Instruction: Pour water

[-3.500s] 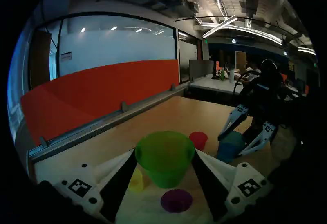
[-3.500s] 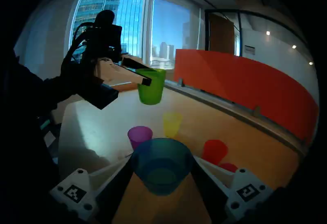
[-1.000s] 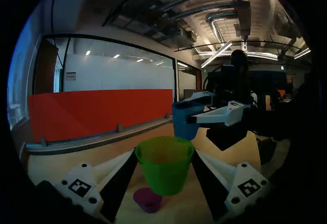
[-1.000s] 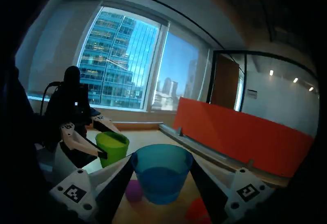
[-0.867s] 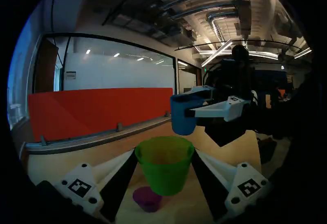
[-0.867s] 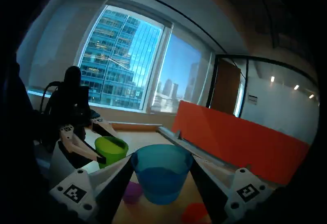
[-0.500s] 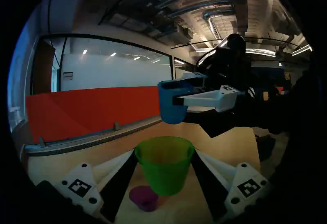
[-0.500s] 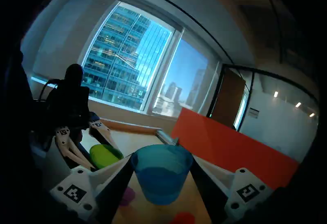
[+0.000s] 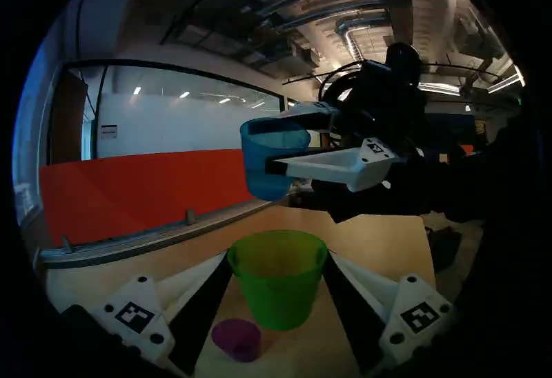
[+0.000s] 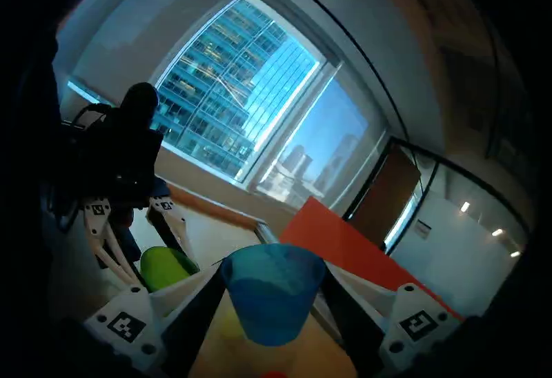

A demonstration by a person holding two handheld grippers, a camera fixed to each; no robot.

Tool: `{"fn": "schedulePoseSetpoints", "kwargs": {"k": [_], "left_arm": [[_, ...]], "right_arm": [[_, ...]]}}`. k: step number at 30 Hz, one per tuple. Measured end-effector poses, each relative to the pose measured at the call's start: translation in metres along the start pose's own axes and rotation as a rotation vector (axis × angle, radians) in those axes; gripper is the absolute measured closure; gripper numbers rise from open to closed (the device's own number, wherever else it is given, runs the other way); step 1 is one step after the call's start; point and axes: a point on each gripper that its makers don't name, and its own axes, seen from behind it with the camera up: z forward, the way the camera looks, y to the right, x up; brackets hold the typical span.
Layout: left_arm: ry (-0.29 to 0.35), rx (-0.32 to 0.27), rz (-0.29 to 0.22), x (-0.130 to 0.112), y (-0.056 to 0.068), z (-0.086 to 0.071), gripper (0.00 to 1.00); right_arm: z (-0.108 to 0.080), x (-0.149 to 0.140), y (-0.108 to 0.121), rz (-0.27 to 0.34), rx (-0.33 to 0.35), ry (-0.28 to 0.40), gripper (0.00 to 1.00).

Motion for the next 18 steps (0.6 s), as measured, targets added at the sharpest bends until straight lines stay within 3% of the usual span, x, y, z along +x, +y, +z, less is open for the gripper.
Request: {"fn": "schedulePoseSetpoints", "kwargs": {"k": [18], "left_arm": [[-0.001, -0.013, -0.002, 0.003, 0.001, 0.01, 0.12]], "right_arm": [[0.015, 0.008, 0.013, -0.24, -0.021, -0.028, 0.08]]}}
